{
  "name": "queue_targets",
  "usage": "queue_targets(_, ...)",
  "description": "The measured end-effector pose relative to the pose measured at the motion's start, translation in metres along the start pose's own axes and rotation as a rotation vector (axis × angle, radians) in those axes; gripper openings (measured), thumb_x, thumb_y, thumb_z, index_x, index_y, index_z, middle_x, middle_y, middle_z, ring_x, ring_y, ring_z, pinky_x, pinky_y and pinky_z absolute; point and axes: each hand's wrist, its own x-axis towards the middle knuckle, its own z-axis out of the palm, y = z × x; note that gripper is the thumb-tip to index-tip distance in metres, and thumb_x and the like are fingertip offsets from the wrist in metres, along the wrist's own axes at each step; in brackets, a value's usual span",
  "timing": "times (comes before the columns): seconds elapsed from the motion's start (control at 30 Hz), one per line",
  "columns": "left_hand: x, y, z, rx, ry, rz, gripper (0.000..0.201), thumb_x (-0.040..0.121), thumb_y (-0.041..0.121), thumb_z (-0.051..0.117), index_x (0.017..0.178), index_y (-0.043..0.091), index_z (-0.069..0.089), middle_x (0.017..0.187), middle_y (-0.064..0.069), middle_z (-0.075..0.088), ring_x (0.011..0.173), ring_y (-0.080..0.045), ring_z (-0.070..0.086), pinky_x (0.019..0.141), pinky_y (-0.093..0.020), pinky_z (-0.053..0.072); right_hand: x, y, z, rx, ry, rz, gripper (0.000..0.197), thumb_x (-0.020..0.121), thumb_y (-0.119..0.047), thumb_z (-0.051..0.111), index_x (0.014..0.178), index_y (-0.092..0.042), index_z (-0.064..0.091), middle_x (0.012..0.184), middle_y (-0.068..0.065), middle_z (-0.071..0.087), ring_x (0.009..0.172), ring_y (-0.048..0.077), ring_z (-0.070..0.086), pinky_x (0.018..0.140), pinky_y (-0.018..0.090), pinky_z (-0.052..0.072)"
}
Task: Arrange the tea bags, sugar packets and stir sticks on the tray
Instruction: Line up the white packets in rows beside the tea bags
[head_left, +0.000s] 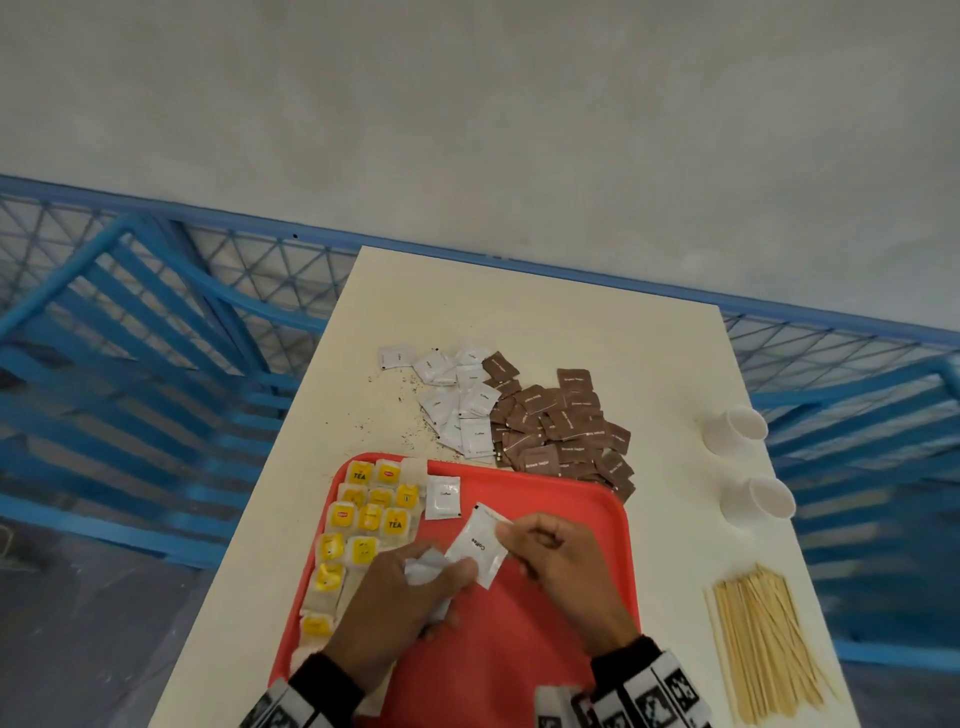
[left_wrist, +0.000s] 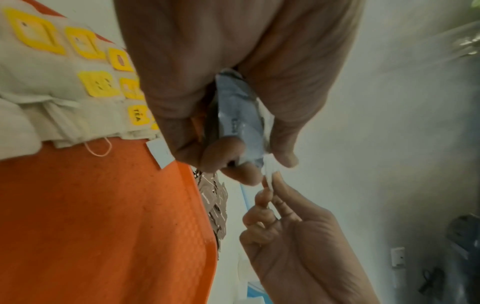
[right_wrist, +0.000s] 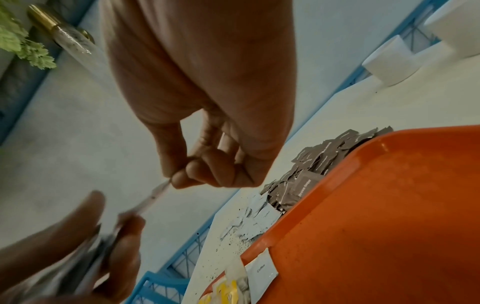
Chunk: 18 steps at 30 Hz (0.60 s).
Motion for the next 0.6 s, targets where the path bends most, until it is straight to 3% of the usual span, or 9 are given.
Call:
queue_targets(0.17,-0.001,0.001,0.003,0.162,-0.025,0.113,0.042,0.077,0.051,0.076,0.06,0.015,0.061,0.057,-0.001,0.06,0.055,-0.014,0.061,0.057,-0.03,0.048,-0.006,0.006,-0.007,-0.007,-0.037,0.003,0.019,0.091,-0.022,0.069,0.081,-0.007,0.07,0.061,-0.007,0.06,0.057,0.005,0.049,0.053,0.013,0.037)
queue_targets(0.27,-0.001,-0.001,-0.006,0.45,-0.168,0.202,0.04,0.088,0.044,0.072,0.06,0.018,0.059,0.054,0.005,0.058,0.053,-0.004,0.053,0.056,-0.022,0.042,-0.009,0.006,-0.012,-0.154,-0.197,-0.069,0.015,0.087,-0.021,0.075,0.101,-0.017,0.075,0.076,-0.011,0.069,0.068,-0.001,0.058,0.064,0.015,0.045)
queue_targets(0.37,0.005,0.003,-0.01,0.603,-0.136,0.308,0.034,0.086,0.04,0.071,0.062,0.021,0.056,0.055,0.012,0.053,0.055,-0.002,0.048,0.055,-0.017,0.035,-0.012,0.007,-0.017,-0.321,-0.289,-0.089,0.011,0.082,-0.02,0.08,0.09,-0.013,0.077,0.07,-0.004,0.069,0.061,-0.001,0.053,0.06,0.016,0.042)
queue_targets(0.47,0.012,0.008,-0.012,0.698,-0.126,0.394,0.026,0.086,0.031,0.073,0.068,0.018,0.06,0.063,0.006,0.061,0.06,-0.009,0.053,0.057,-0.016,0.037,-0.013,0.009,-0.018,-0.435,-0.319,-0.059,0.015,0.078,-0.025,0.083,0.088,-0.015,0.076,0.08,0.006,0.074,0.063,0.002,0.054,0.062,0.019,0.045)
queue_targets(0.53,0.013,0.013,-0.008,0.73,-0.169,0.414,0.022,0.085,0.034,0.072,0.071,0.019,0.063,0.067,0.005,0.064,0.062,-0.008,0.057,0.06,-0.02,0.041,-0.013,0.01,-0.014,-0.485,-0.341,-0.088,0.014,0.08,-0.026,0.08,0.088,-0.016,0.077,0.078,0.003,0.073,0.061,0.0,0.054,0.061,0.018,0.044)
queue_targets(0.6,0.015,0.02,-0.006,0.661,-0.121,0.395,0.017,0.085,0.03,0.074,0.072,0.021,0.068,0.067,0.008,0.067,0.063,-0.007,0.06,0.06,-0.023,0.047,-0.012,0.008,-0.01,-0.441,-0.278,-0.118,0.01,0.084,-0.022,0.077,0.082,-0.012,0.077,0.062,-0.004,0.066,0.055,-0.002,0.048,0.056,0.015,0.038)
